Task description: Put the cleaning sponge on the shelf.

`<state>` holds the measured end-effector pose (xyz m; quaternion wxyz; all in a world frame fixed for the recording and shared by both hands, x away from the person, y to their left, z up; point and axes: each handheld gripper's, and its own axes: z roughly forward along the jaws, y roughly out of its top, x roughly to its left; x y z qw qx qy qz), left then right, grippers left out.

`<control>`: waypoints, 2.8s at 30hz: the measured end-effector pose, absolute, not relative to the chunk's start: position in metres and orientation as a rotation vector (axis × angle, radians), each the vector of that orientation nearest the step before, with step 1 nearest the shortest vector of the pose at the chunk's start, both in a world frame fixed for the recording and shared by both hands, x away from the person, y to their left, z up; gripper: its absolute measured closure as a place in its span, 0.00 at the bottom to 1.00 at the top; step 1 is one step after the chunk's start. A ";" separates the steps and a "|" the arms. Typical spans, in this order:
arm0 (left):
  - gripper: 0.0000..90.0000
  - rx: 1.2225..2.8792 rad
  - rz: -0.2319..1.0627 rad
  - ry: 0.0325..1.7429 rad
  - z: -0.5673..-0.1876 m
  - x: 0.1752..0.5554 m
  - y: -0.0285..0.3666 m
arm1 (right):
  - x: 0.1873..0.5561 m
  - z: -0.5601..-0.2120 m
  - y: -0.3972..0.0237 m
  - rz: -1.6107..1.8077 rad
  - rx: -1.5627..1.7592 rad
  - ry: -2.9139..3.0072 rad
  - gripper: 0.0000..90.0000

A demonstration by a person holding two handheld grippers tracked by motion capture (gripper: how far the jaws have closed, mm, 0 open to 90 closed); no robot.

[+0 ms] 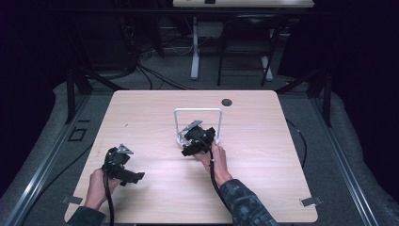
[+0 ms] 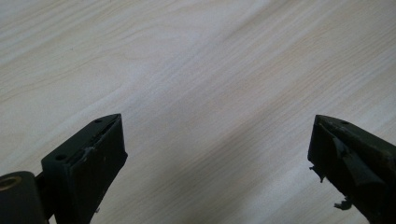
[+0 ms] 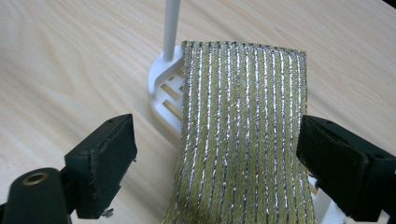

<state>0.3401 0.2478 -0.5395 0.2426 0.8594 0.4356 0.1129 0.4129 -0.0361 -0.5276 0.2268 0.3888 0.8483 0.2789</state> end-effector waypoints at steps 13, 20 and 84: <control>0.04 2.355 0.317 1.180 -0.540 0.339 0.247 | 0.389 -0.505 -0.054 0.828 0.998 2.425 0.11; 0.04 2.360 0.310 1.175 -0.540 0.339 0.246 | 0.376 -0.492 -0.066 0.840 0.957 2.453 0.09; 0.03 2.357 0.342 1.183 -0.538 0.336 0.247 | 0.295 -0.498 -0.247 0.775 1.304 2.372 0.00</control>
